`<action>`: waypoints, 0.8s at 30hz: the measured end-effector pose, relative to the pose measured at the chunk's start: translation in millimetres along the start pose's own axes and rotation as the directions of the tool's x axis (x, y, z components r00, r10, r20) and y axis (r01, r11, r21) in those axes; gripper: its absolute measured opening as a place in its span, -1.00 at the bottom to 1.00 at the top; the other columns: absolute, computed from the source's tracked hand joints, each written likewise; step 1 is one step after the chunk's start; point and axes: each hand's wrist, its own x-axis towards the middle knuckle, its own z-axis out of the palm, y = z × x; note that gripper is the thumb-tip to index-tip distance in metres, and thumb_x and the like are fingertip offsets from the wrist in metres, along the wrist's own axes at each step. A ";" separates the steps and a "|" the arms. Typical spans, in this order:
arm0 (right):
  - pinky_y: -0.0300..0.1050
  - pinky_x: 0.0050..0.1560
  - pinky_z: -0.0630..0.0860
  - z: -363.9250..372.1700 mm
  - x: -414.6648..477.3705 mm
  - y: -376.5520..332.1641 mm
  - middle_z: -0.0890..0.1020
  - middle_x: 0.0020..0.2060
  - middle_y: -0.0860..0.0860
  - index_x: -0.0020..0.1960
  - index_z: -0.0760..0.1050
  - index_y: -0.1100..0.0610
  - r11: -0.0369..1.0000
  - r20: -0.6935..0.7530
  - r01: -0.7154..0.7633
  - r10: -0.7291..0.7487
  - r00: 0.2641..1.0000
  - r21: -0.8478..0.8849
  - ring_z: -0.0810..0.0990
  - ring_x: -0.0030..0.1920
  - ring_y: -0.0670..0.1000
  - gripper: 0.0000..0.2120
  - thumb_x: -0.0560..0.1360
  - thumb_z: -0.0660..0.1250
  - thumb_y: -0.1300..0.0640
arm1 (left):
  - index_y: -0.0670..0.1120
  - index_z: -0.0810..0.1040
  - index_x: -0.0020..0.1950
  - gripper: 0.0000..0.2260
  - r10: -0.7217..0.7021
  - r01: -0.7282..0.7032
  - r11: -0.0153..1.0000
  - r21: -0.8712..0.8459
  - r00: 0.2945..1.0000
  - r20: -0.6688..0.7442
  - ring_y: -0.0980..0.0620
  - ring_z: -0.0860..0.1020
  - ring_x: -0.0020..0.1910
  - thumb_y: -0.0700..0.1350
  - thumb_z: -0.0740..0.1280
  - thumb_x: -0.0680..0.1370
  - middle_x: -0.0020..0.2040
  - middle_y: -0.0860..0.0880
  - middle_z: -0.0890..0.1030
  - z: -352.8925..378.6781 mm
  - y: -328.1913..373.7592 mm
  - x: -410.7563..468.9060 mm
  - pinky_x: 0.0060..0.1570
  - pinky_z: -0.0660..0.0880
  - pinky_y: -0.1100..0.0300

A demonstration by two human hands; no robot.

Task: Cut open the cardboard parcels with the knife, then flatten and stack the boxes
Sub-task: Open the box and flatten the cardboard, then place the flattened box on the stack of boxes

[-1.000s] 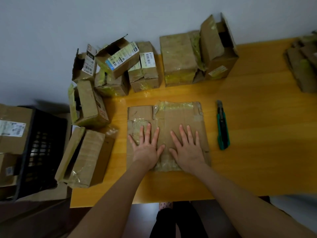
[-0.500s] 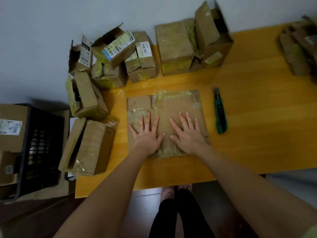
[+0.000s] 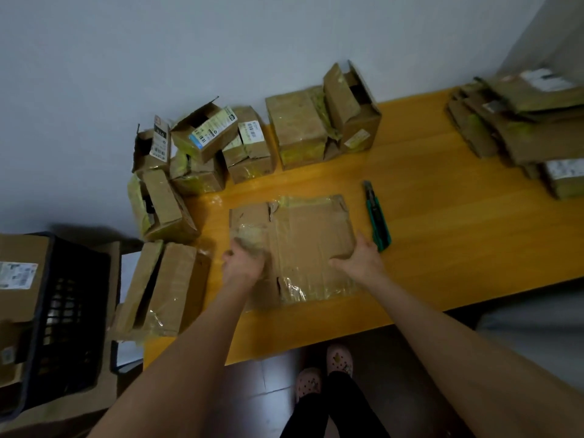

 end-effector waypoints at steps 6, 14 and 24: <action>0.08 0.29 0.45 -18.9 -8.3 7.2 0.43 0.37 0.14 0.50 0.16 0.19 0.972 0.024 -0.073 0.069 0.997 0.222 0.44 0.33 0.17 -0.15 0.38 0.52 0.00 | -0.14 0.21 0.46 -0.26 -0.108 0.099 0.991 -0.087 0.989 -0.103 -0.28 0.36 0.33 0.20 0.41 0.45 0.39 -0.26 0.31 -6.4 6.1 -7.9 0.27 0.41 -0.17; 0.06 0.14 0.52 -103.1 -7.8 40.1 0.48 0.28 0.11 0.40 0.26 0.17 0.984 -0.156 0.007 0.022 0.987 0.177 0.52 0.21 0.18 -0.33 0.41 0.48 0.02 | -0.17 0.27 0.39 -0.44 0.031 -0.059 0.975 -0.216 0.991 -0.130 -0.27 0.43 0.24 0.04 0.39 0.53 0.37 -0.21 0.27 13.5 101.7 -63.2 0.17 0.43 -0.09; 0.06 0.33 0.37 -258.4 8.8 175.9 0.34 0.42 0.11 0.48 0.19 0.16 0.995 -0.279 -0.009 0.035 0.960 0.095 0.30 0.41 0.20 -0.28 0.46 0.44 -0.01 | -0.19 0.35 0.29 -0.63 0.161 -0.192 0.944 -0.270 0.978 -0.134 -0.22 0.54 0.12 -0.08 0.34 0.56 0.18 -0.19 0.52 122.2 249.1 -157.9 0.06 0.55 -0.10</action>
